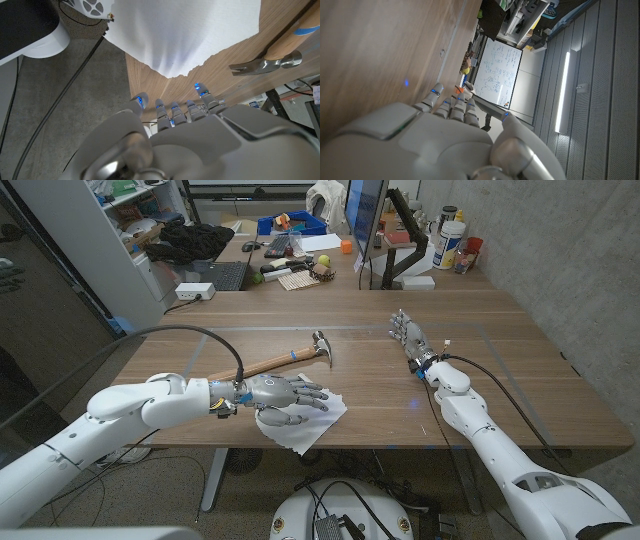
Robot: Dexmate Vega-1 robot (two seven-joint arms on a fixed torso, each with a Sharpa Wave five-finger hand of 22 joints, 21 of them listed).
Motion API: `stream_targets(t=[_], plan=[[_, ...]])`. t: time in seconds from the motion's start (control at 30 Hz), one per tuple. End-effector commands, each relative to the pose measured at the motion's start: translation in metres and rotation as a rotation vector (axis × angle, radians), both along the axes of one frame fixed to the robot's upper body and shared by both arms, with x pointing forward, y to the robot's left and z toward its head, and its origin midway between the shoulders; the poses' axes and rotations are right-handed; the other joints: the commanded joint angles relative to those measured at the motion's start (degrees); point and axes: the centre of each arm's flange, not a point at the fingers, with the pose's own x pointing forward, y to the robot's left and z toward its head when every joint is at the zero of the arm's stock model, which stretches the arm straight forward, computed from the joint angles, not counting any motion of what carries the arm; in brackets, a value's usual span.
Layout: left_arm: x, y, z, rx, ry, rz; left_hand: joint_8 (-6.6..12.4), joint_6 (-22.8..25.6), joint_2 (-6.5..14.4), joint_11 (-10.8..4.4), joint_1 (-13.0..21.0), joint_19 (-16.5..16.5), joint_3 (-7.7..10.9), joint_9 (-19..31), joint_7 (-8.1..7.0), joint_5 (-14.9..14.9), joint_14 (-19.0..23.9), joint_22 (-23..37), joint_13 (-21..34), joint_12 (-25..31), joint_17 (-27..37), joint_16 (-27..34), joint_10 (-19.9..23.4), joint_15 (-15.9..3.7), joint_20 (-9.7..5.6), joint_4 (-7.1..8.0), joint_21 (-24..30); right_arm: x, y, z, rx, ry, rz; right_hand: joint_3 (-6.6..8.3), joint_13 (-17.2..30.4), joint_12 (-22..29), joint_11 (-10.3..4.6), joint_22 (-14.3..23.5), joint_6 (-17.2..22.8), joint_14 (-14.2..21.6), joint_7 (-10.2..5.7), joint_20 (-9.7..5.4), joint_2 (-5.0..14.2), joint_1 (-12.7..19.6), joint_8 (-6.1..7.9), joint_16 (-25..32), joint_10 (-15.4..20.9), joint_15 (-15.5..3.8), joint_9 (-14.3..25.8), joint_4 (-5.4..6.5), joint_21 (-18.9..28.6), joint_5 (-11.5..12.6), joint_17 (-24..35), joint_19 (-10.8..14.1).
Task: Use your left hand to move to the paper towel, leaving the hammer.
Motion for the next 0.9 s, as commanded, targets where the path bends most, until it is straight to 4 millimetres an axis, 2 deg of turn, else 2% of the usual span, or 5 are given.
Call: stream_targets(t=[0.03, 0.9], plan=[[0.0, 0.002, -0.005, 0.01, 0.005, 0.009, 0.0, 0.19, 0.12, -0.43, 0.74, 0.3, 0.27, 0.17, -0.5, -0.02, 0.07, 0.33, 0.15, 0.04, 0.09, -0.3, 0.19, -3.28, 0.13, -0.32, -0.08, 0.001, 0.002, -0.001, -0.003, 0.004, 0.001, 0.1, 0.25, -0.07, -0.28, 0.23, 0.0, 0.01, -0.31, -0.76, 0.49, -0.24, 0.17, -0.03, 0.25, 0.28, 0.28, 0.22, -0.18, 0.6, -0.04, 0.03], [0.003, 0.011, -0.011, 0.024, 0.007, 0.036, -0.17, 0.5, 0.48, -0.86, 2.85, 0.67, 1.72, 0.19, -0.77, -0.17, 0.33, 0.31, 0.15, 0.01, 0.02, -0.27, 0.3, -3.64, -0.14, -2.0, -0.28, 0.008, 0.012, -0.001, -0.01, 0.012, 0.008, 0.11, 0.25, -0.08, -0.3, 0.24, -0.04, 0.03, -0.35, -0.77, 0.45, -0.23, 0.17, -0.05, 0.23, 0.26, 0.28, 0.25, -0.45, 0.62, -0.06, 0.14]])
